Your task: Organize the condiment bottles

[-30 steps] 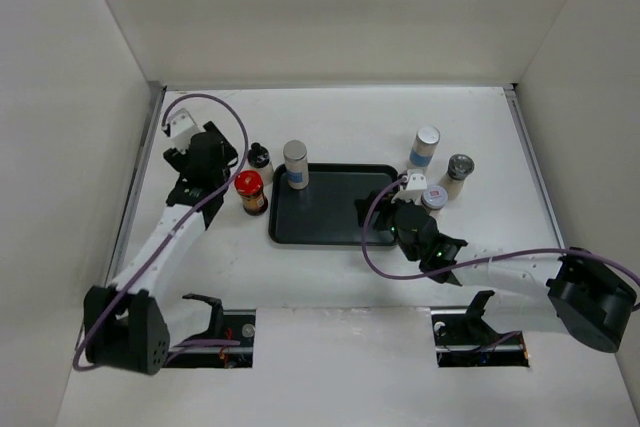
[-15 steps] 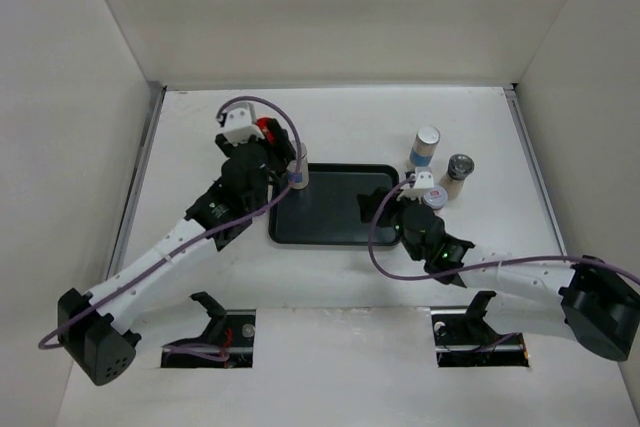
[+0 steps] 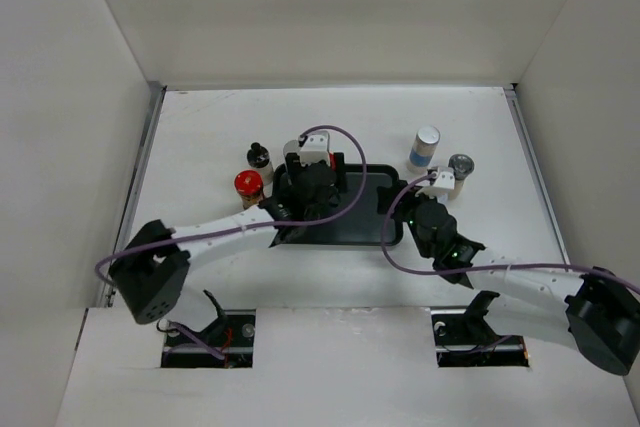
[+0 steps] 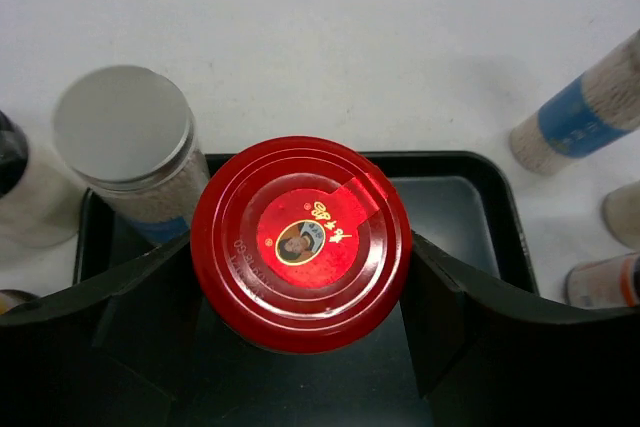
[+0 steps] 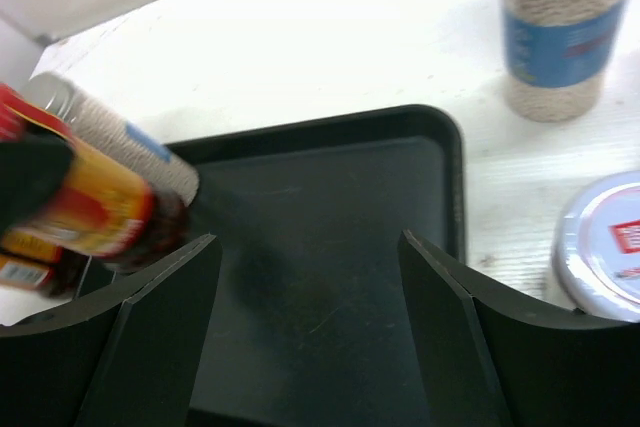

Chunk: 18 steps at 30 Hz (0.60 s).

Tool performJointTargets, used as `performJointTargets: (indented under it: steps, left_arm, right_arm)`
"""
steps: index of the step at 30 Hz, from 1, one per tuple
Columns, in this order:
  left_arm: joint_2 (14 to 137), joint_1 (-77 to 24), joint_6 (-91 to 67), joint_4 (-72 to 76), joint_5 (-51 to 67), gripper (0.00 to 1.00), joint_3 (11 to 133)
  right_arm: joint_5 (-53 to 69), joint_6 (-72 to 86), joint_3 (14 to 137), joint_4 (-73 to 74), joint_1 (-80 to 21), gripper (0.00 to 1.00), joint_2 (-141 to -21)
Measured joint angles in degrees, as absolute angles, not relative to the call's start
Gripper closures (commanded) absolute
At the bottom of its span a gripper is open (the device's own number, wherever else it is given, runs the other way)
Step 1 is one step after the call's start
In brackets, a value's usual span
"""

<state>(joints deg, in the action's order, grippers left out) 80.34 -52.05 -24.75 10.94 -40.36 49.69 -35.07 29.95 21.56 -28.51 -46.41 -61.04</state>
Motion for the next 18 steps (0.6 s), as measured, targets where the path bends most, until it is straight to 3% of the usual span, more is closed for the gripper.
performJointTargets:
  steps: [13,18]
  left_arm:
    - [95.59,-45.39,-24.38,18.24,-34.79,0.62,53.52]
    - [98.15,-44.91,-24.4,20.95,-34.02,0.55,54.48]
  right_arm:
    - [-34.76,32.03,20.73,-28.1,-45.06,0.21,-59.61]
    - [-33.98,32.18,20.73,-28.12,-45.06,0.21,-59.64]
